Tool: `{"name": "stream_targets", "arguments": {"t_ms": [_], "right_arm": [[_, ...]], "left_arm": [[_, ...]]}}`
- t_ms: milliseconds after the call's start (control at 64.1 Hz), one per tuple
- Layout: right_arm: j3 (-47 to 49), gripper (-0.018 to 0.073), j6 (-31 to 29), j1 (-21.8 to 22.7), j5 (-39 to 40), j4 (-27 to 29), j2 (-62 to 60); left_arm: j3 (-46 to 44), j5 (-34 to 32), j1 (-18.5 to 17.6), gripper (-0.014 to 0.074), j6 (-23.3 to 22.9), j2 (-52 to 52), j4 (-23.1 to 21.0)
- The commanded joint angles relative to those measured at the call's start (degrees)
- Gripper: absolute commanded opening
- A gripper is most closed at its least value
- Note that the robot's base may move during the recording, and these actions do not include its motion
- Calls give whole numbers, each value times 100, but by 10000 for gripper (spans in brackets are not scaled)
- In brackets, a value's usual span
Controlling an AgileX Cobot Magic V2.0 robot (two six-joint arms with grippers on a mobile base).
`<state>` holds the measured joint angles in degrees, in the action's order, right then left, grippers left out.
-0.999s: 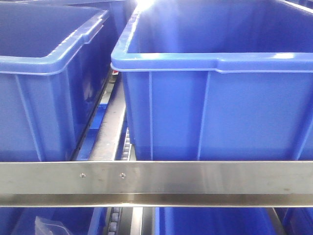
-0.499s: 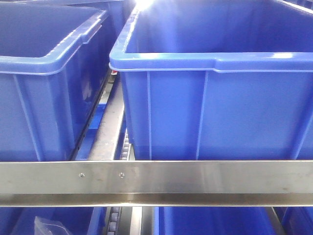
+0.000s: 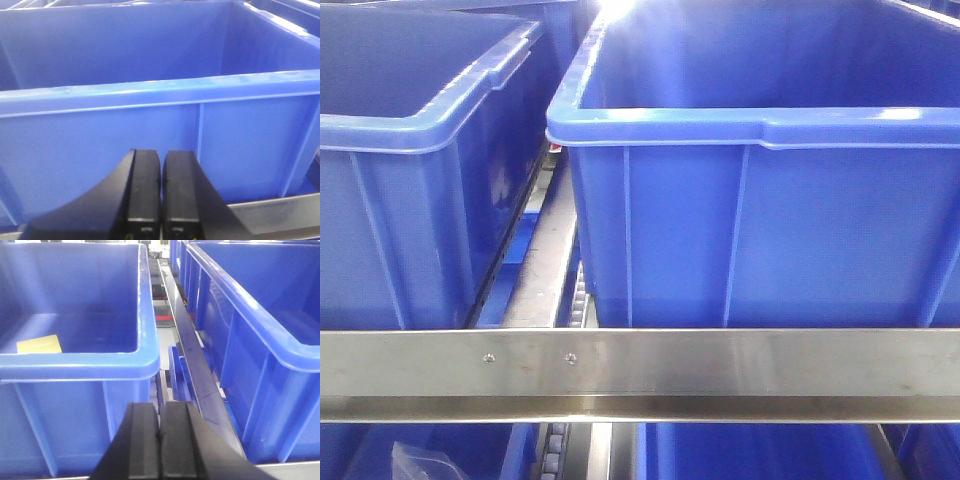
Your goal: Place yellow foam block on left shelf second layer
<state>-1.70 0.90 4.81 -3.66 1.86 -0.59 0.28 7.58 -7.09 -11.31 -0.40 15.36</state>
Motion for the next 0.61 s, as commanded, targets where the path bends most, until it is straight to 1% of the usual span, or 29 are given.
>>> {"name": "stream_targets", "arguments": {"t_ms": [0, 593], "right_arm": [[122, 64, 14, 46, 583, -44, -108], [122, 64, 14, 46, 583, -44, -108]], "left_arm": [[158, -491, -43, 136, -22, -73, -16], [158, -491, -43, 136, -22, -73, -16]]}}
